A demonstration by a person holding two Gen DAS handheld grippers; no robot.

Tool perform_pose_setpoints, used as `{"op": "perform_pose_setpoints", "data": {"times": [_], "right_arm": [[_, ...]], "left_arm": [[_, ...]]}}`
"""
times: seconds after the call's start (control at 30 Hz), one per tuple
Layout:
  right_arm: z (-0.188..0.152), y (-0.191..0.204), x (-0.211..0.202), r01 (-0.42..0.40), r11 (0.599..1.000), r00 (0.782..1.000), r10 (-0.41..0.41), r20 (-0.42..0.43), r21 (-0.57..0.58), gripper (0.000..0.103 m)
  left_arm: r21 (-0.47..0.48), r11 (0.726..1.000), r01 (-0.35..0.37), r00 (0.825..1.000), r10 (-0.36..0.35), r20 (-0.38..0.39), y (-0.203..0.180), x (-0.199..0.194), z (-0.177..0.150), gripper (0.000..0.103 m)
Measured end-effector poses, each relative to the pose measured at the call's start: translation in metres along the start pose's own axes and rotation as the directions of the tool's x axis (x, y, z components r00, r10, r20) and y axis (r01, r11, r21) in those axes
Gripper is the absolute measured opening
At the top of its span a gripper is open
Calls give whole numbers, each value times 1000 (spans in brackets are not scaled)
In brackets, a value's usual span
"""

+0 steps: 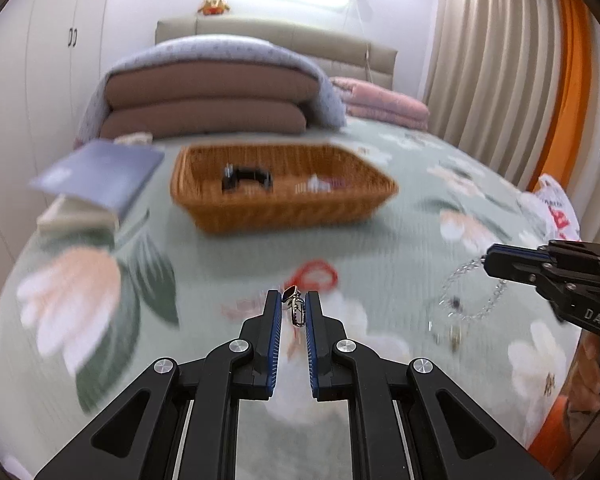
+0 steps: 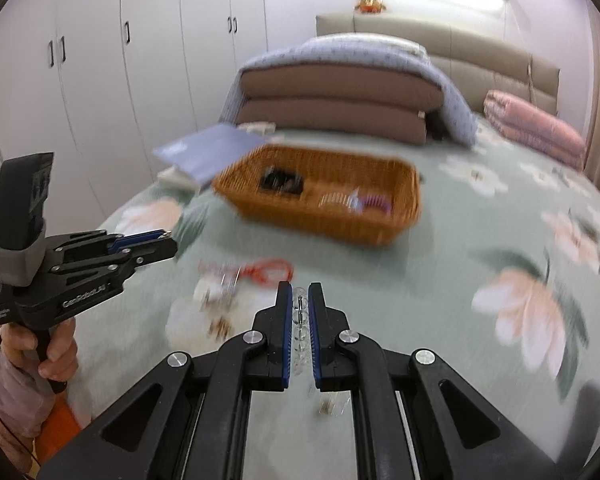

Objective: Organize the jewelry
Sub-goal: 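Grasp the silver earring with left tool while right tool carries bracelet to basket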

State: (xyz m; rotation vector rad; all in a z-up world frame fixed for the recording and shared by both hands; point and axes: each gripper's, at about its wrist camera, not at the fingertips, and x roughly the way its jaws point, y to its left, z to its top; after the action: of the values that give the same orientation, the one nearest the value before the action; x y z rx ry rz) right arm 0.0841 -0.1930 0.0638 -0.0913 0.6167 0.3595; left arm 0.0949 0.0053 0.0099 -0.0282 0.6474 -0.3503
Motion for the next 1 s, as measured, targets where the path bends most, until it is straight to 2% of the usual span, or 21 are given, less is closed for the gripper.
{"op": "perform_pose_setpoints", "data": {"times": [0.17,0.23,0.43,0.53,0.7,0.87,1.0], "right_arm": [[54,-12,26,-5,1000,999,3,52,25,11],[74,-20,43,-13,999,998,11,57,49,11],[119,-55,126,-32,985,999,37,-24,169,10],[123,-74,167,-24,970,996,45,-82,240,10],[122,-99,212,21,954,987,29,-158,300,10],[119,-114,227,36,943,982,28,-186,332,10],[116,-126,225,30,933,980,43,-194,358,14]], "left_arm": [[0,1000,10,998,-10,67,11,10,50,12],[-9,999,35,996,-34,80,18,20,73,12],[-70,988,134,990,-130,62,34,72,125,12],[-100,980,174,985,-173,20,34,108,142,12],[-128,974,187,979,-196,-60,31,168,158,12],[-135,976,168,977,-184,-111,21,202,159,12],[-131,981,142,979,-159,-128,13,212,157,14]]}}
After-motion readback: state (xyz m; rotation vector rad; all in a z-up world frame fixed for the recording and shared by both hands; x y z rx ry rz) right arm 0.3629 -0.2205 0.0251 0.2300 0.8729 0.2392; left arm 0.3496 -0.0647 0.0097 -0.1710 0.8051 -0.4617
